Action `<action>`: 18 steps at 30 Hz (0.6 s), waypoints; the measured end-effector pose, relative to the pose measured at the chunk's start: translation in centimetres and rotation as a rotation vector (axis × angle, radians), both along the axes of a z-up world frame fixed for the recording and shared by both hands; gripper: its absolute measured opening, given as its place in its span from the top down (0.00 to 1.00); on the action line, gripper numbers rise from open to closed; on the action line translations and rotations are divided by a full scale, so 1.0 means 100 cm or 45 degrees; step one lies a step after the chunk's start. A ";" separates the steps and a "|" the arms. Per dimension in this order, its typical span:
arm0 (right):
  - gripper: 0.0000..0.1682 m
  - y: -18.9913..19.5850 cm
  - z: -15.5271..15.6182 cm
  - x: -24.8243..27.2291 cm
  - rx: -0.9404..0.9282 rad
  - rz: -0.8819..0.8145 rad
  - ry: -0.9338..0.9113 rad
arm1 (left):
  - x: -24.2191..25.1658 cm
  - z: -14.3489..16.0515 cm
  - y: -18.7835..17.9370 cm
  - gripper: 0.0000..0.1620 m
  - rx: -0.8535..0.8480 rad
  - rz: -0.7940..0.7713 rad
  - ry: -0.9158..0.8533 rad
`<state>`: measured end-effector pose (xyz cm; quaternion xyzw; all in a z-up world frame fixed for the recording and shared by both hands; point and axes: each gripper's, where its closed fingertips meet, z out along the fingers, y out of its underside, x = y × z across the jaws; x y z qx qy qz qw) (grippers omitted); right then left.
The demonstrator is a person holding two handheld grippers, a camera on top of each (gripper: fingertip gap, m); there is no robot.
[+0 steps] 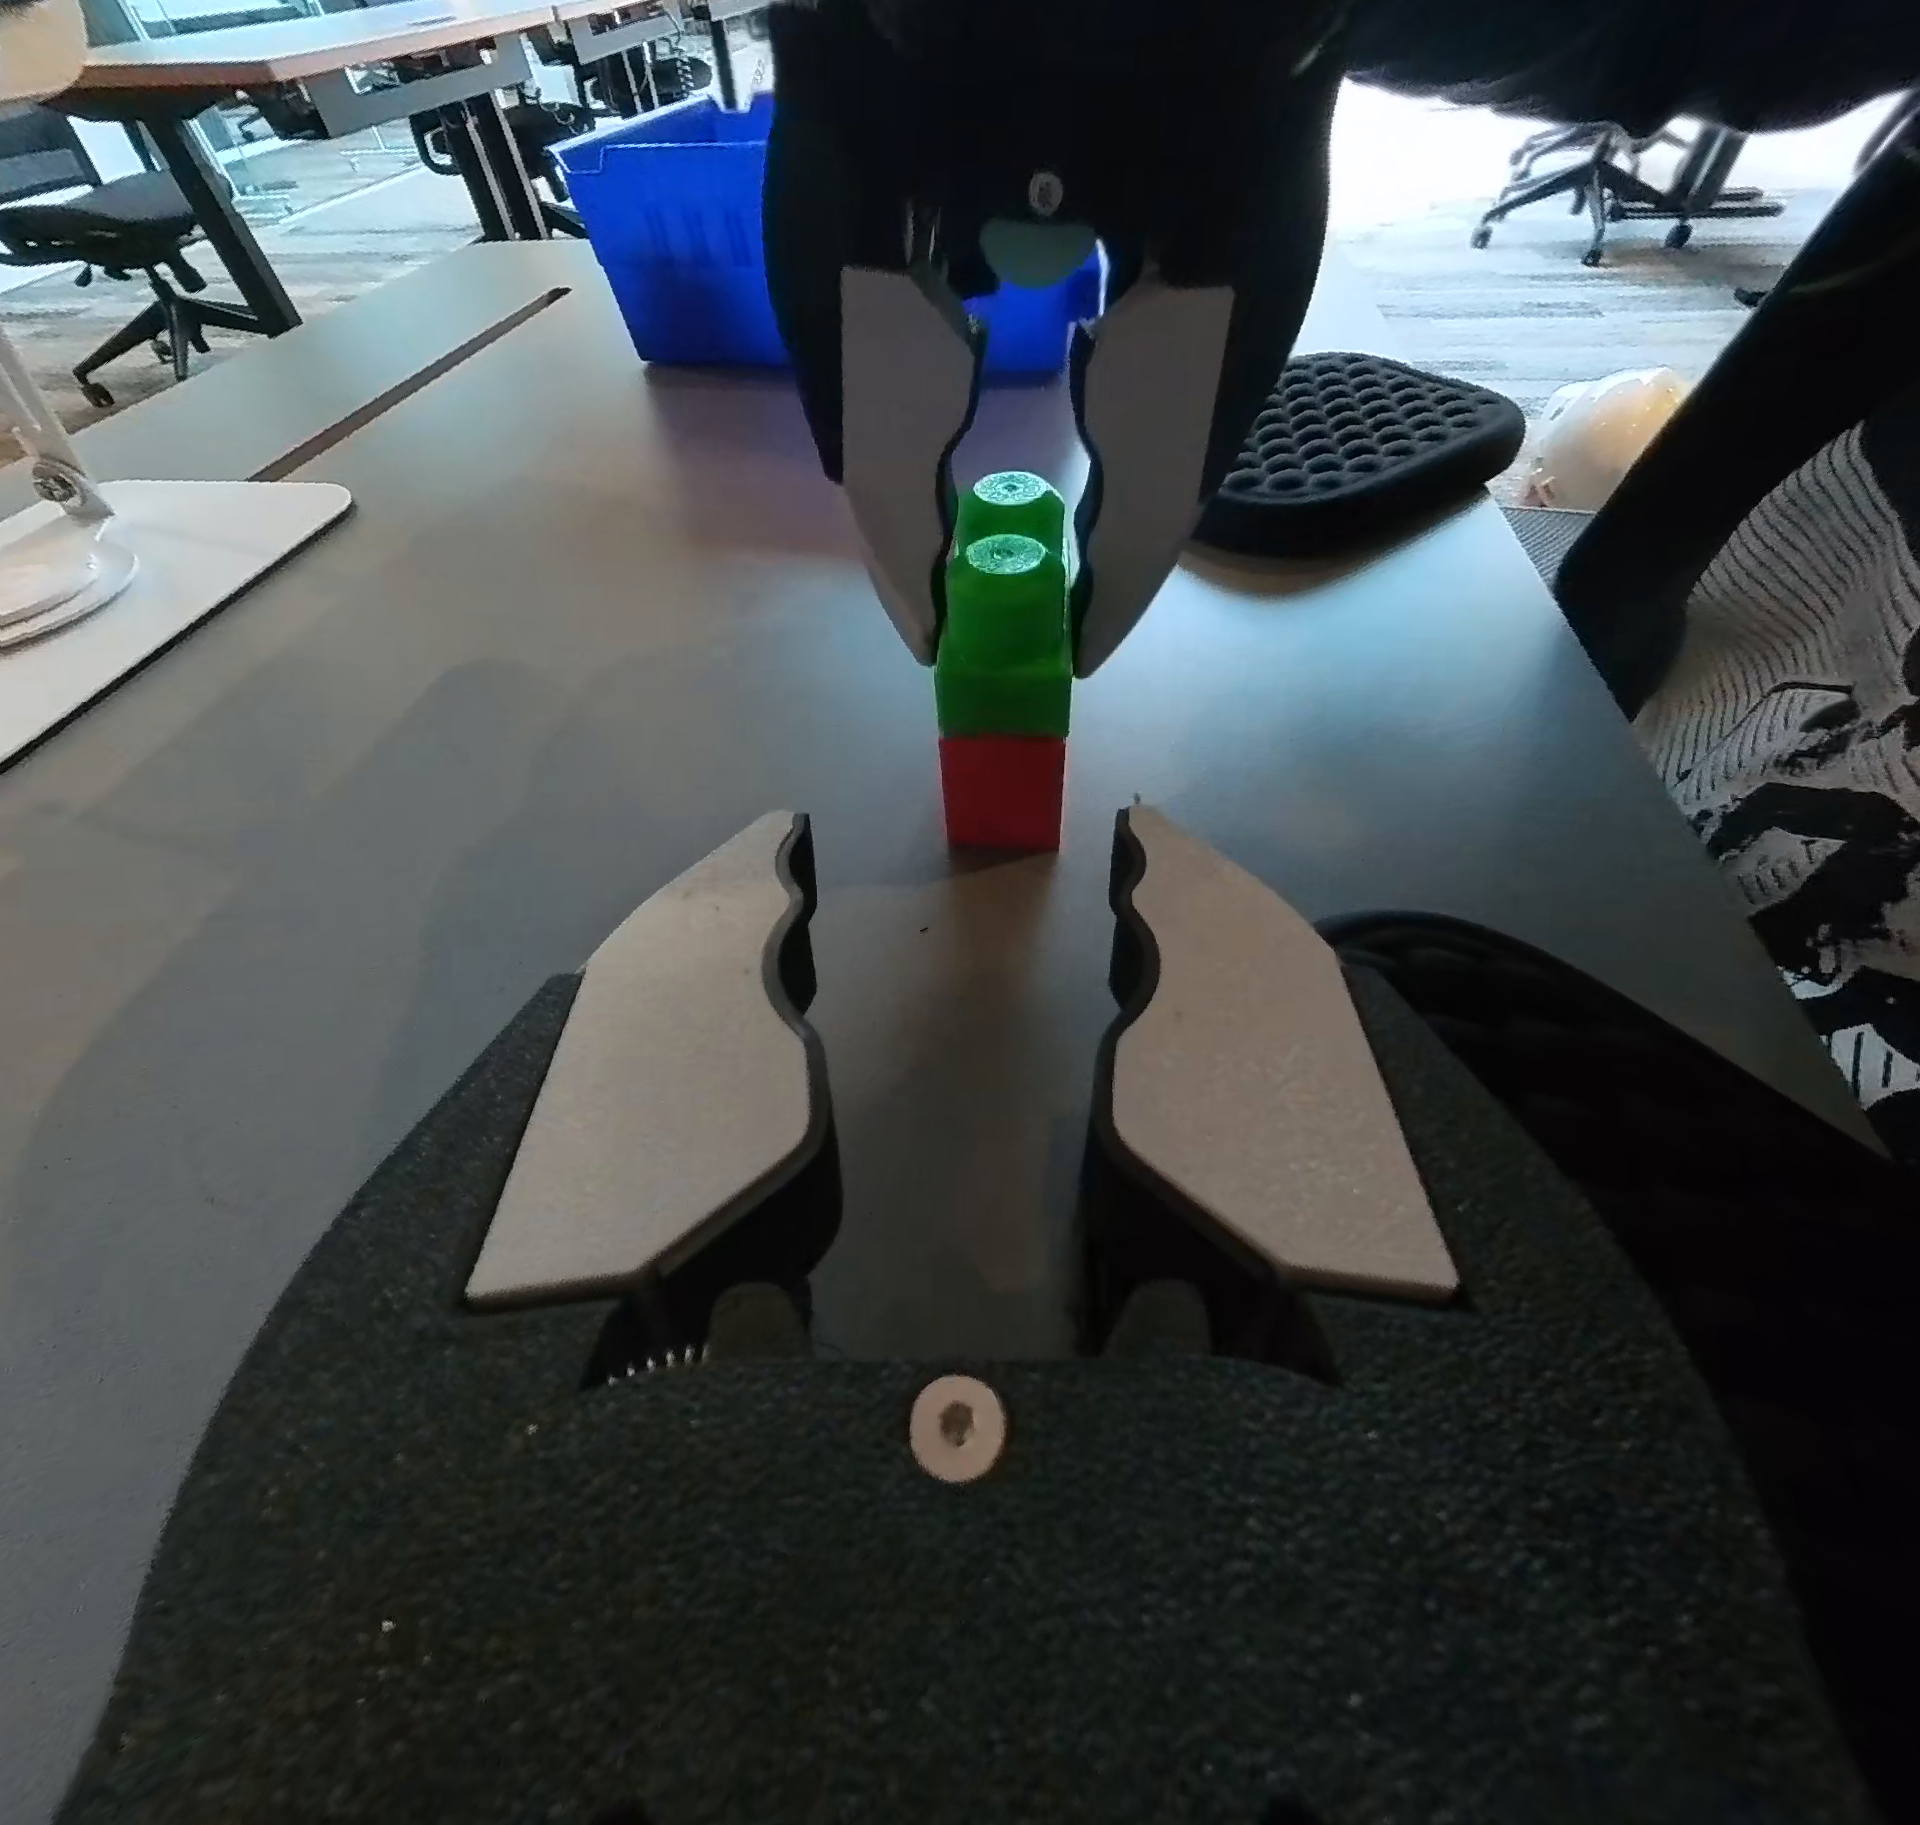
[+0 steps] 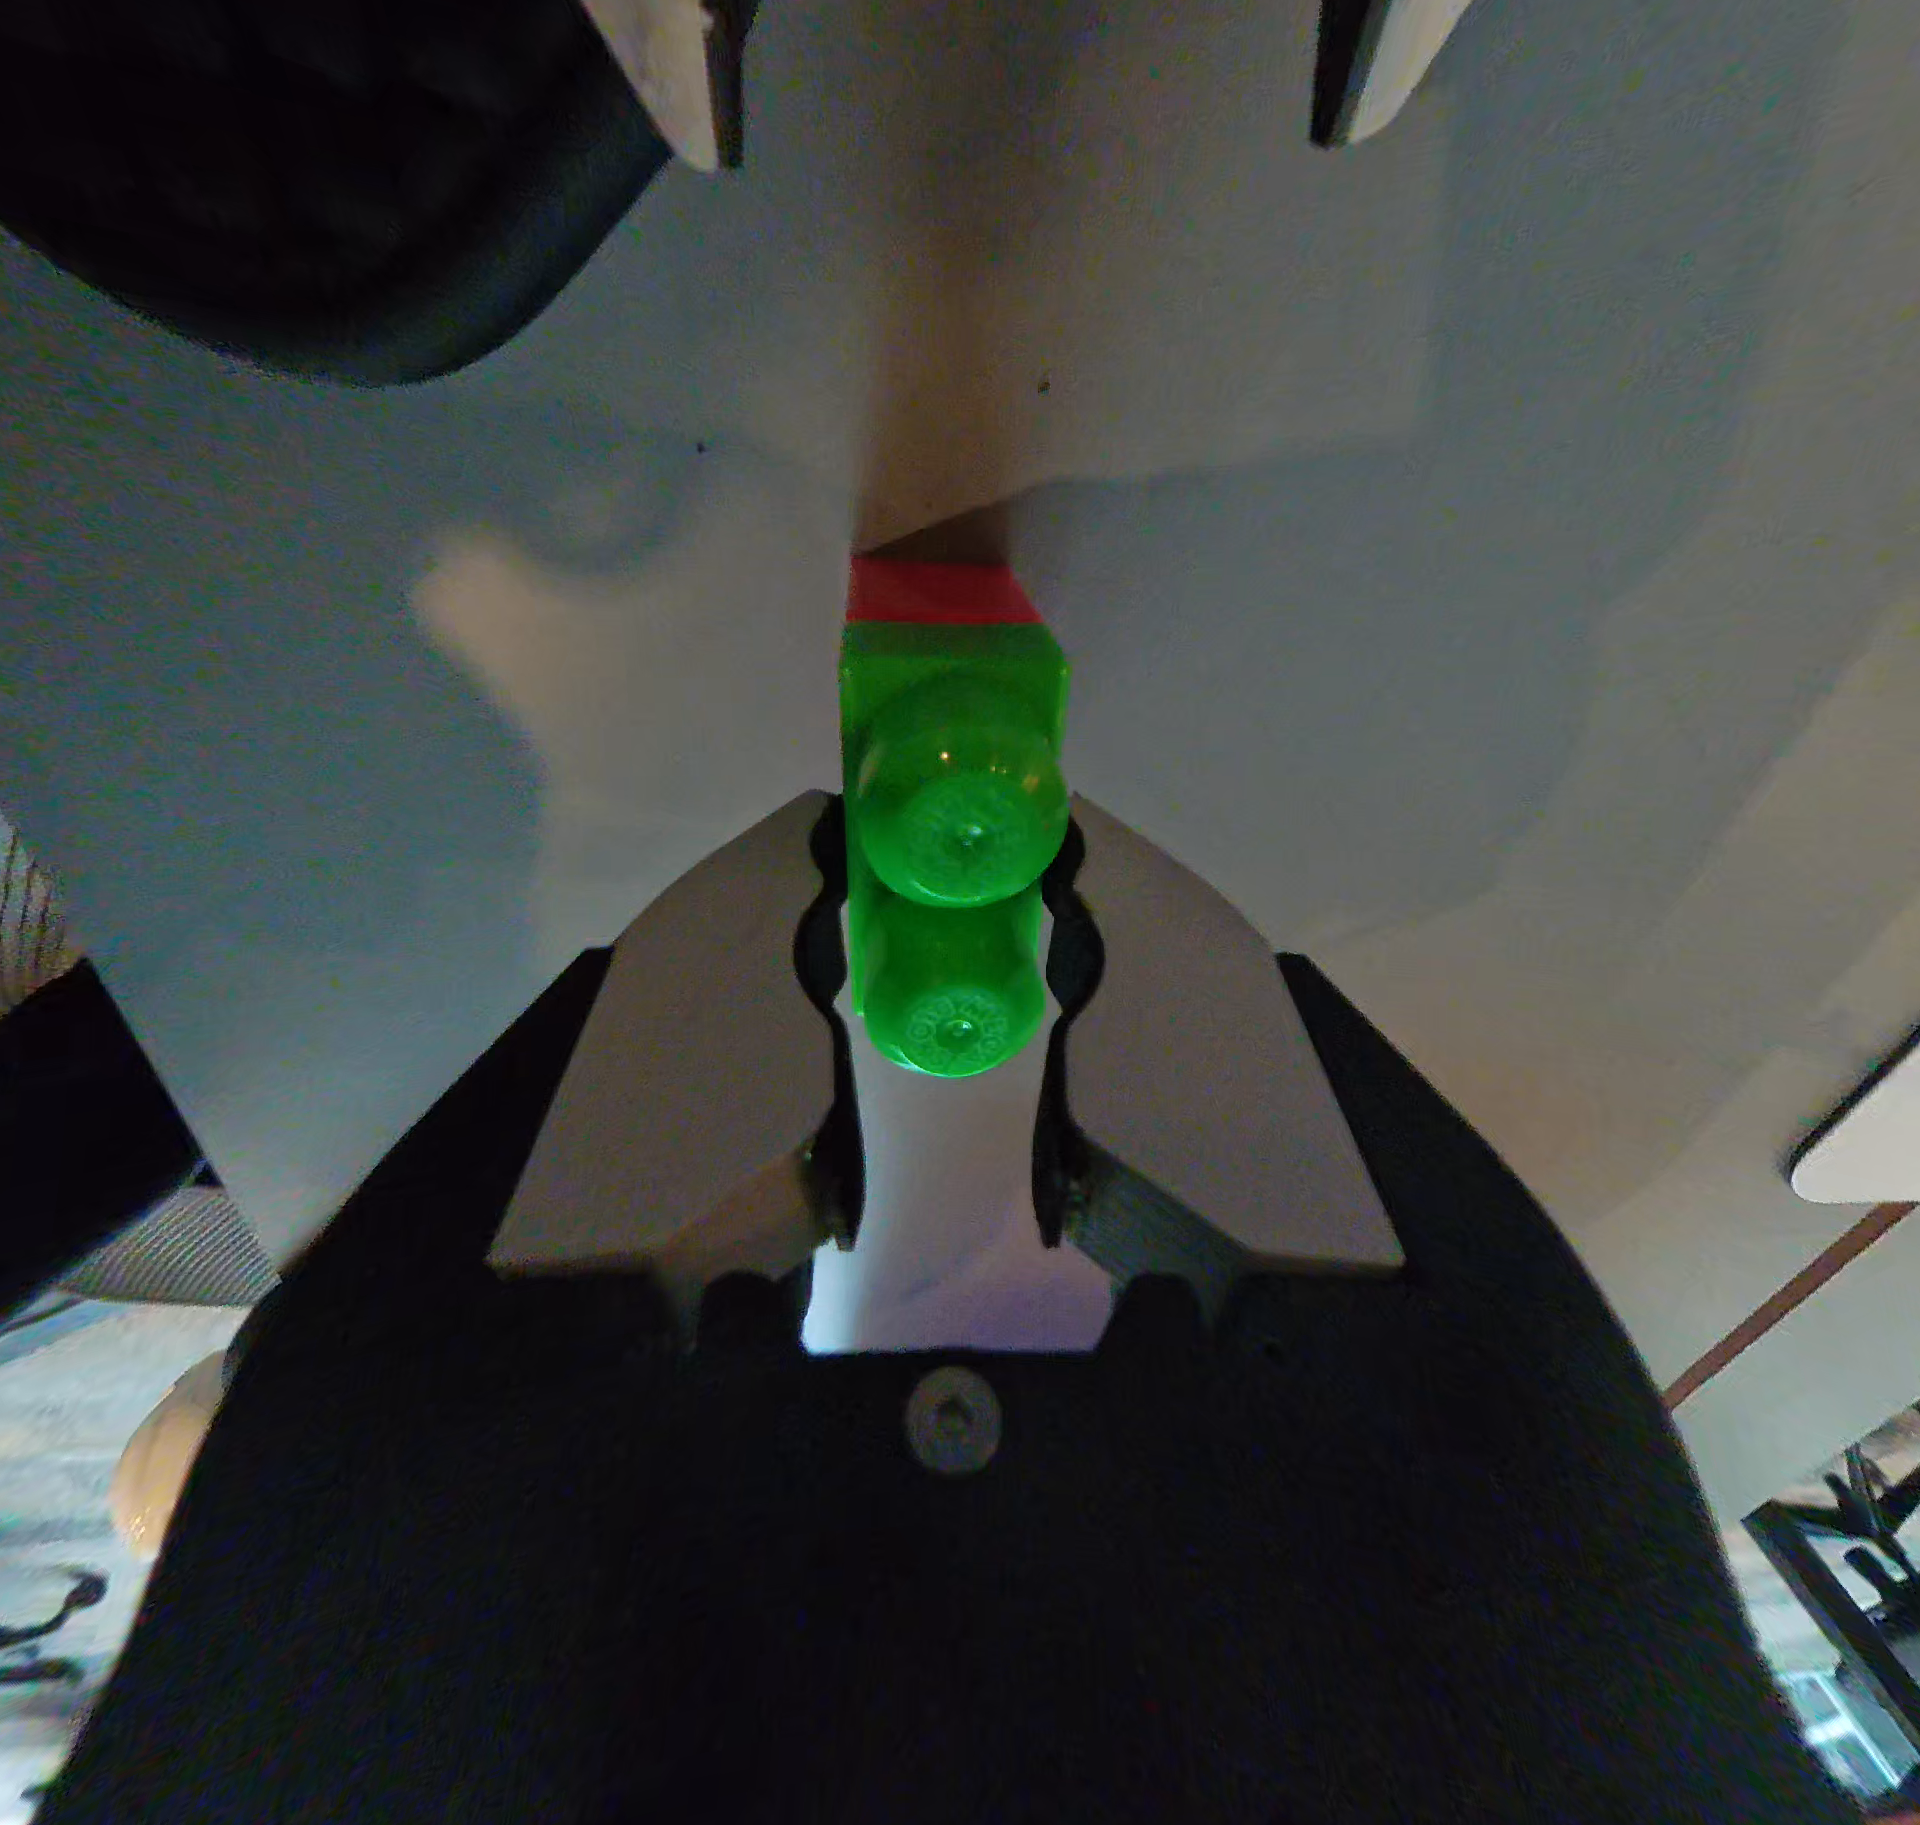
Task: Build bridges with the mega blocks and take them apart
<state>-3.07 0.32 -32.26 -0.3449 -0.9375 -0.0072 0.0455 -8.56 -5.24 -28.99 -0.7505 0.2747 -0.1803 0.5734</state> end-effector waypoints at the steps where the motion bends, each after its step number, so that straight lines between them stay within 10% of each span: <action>1: 0.79 0.000 0.000 0.000 0.011 -0.001 -0.011 | 0.000 0.000 0.000 0.66 -0.002 0.001 0.001; 18: 0.78 -0.002 -0.007 -0.002 -0.071 -0.086 0.060 | -0.003 0.000 0.002 0.67 -0.027 0.010 -0.044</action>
